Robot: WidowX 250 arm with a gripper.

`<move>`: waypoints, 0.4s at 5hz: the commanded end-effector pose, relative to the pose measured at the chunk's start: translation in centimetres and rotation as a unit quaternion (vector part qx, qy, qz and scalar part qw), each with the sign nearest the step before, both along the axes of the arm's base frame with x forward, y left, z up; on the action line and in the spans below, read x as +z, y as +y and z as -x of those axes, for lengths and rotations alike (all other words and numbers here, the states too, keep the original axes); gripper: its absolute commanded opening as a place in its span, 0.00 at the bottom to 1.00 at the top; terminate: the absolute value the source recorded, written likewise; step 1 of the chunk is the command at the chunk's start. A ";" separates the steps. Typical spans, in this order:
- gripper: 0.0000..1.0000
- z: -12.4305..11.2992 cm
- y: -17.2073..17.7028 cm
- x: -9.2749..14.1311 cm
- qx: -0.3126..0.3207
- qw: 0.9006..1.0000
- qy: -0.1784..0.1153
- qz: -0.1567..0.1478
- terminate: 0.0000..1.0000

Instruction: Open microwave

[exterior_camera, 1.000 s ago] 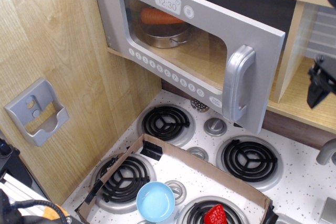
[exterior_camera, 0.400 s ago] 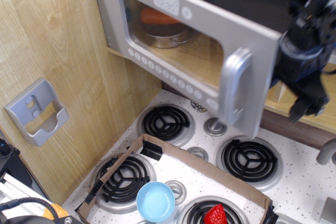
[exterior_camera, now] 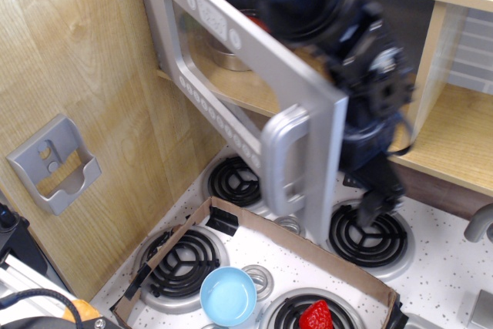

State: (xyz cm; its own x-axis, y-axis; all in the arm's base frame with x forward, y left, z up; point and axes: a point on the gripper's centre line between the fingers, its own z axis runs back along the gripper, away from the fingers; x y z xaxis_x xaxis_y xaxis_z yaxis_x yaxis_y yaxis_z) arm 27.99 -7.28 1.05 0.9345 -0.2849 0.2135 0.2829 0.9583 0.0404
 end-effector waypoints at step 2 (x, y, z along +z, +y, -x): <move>1.00 7.1 4.0 0.7 0.079 0.997 -0.013 0.002 0.00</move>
